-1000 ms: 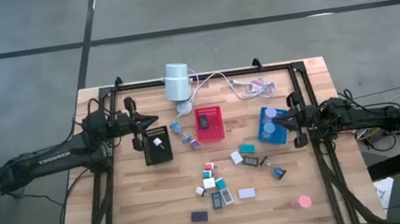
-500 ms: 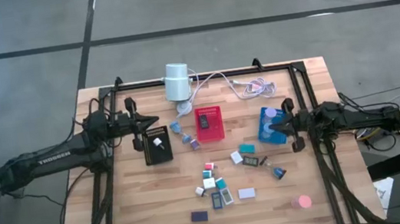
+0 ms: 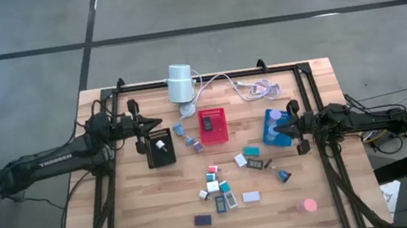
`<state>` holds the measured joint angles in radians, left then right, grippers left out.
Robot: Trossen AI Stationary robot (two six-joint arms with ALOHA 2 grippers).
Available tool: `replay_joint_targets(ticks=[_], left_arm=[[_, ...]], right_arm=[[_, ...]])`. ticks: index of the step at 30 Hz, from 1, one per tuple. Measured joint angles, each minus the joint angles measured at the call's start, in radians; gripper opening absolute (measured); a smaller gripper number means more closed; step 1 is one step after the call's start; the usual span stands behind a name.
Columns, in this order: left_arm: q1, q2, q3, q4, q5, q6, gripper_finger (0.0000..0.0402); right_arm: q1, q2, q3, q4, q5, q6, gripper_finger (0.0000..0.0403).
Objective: Pick & Place Office items
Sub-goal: Put the right white digital clock into the red basket
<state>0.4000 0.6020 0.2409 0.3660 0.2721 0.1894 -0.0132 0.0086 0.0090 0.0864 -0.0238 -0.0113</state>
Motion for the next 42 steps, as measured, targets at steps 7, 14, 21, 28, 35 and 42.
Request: replay_joint_targets(ticks=[7, 14, 21, 28, 35, 42], left_arm=[[0.000, 0.000, 0.000, 0.000, 0.000, -0.008, 0.0009], [0.000, 0.000, 0.000, 0.000, 0.000, -0.011, 0.0009], [0.000, 0.000, 0.000, 0.000, 0.000, -0.020, 0.0009], [0.000, 0.000, 0.000, 0.009, -0.001, -0.008, 0.0009], [0.000, 0.000, 0.000, 0.010, 0.000, 0.012, 0.0009], [-0.001, 0.000, 0.000, 0.022, -0.001, 0.020, 0.0009]], right_arm=[[0.000, 0.000, 0.000, 0.000, 0.000, -0.019, 0.0012], [0.000, 0.002, 0.000, 0.000, 0.000, -0.026, 0.0012], [0.000, 0.012, 0.046, 0.057, 0.000, -0.020, 0.0012], [0.000, 0.173, 0.269, -0.176, 0.000, 0.025, 0.0012], [0.000, 0.472, 0.533, -0.463, 0.000, 0.136, 0.0012], [0.073, 0.751, 0.734, -0.558, -0.001, 0.200, 0.0013]])
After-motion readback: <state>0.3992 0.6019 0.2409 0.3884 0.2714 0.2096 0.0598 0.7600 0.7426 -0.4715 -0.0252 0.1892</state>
